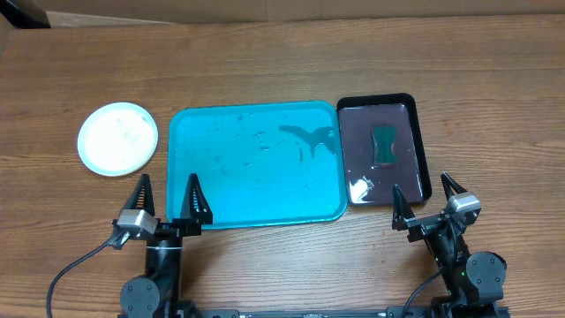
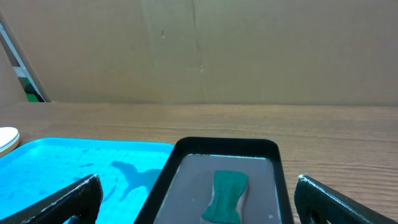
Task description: Clean dirty plates on tray and stack at the side
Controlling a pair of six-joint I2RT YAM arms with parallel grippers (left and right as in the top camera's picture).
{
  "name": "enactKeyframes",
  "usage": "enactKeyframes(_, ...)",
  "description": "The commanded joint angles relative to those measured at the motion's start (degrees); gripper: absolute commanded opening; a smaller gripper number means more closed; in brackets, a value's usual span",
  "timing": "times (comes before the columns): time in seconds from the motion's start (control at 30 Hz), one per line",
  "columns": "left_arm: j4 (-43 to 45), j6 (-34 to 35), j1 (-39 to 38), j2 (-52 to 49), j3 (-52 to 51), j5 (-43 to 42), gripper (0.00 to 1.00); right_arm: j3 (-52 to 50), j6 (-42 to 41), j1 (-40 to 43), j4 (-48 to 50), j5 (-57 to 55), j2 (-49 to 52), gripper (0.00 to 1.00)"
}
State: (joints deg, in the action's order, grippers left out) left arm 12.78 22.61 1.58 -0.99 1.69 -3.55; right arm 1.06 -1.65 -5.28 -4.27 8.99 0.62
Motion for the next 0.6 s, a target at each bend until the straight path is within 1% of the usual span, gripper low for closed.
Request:
enactKeyframes(0.0,-5.01,-0.13,-0.61,0.81,-1.42,1.20,1.00,-0.61,0.20,0.26,0.26,-0.31,-0.46,1.00)
enactKeyframes(0.07,-8.46,-2.21,-1.03,0.81,-1.42,1.20,1.00,-0.61,0.20,0.26,0.26,-0.31,-0.46,1.00)
enactKeyframes(0.13,-12.28,-6.64,-1.81,0.81,-1.42,1.05,1.00,-0.61,0.20,0.26,0.26,-0.31,-0.46,1.00)
enactKeyframes(0.17,-15.28,-11.54,-2.64,0.81,-1.42,0.92,1.00,-0.61,0.20,0.26,0.26,-0.33,-0.46,1.00)
enactKeyframes(0.2,-16.90,-14.75,-3.15,0.81,-1.42,0.68,1.00,-0.61,0.20,0.26,0.26,-0.31,-0.46,1.00)
enactKeyframes(0.3,-16.96,-24.76,-4.35,0.81,-1.42,-0.57,1.00,-0.61,0.17,0.26,0.26,-0.31,-0.46,1.00)
enactKeyframes(0.33,-16.92,-26.71,-4.57,0.81,-1.42,-0.74,1.00,-0.61,0.17,0.26,0.26,-0.31,-0.46,1.00)
enactKeyframes(0.43,-16.94,-28.89,-4.68,0.81,-1.42,-0.72,1.00,-0.61,0.20,0.26,0.26,-0.31,-0.46,1.00)
enactKeyframes(0.5,-16.94,-28.79,-4.68,0.81,-1.42,-0.76,1.00,-0.61,0.20,0.26,0.26,-0.31,-0.46,1.00)
enactKeyframes(0.57,-16.92,-27.17,-4.68,0.81,-1.42,-0.74,1.00,-0.61,0.20,0.26,0.26,-0.31,-0.46,1.00)
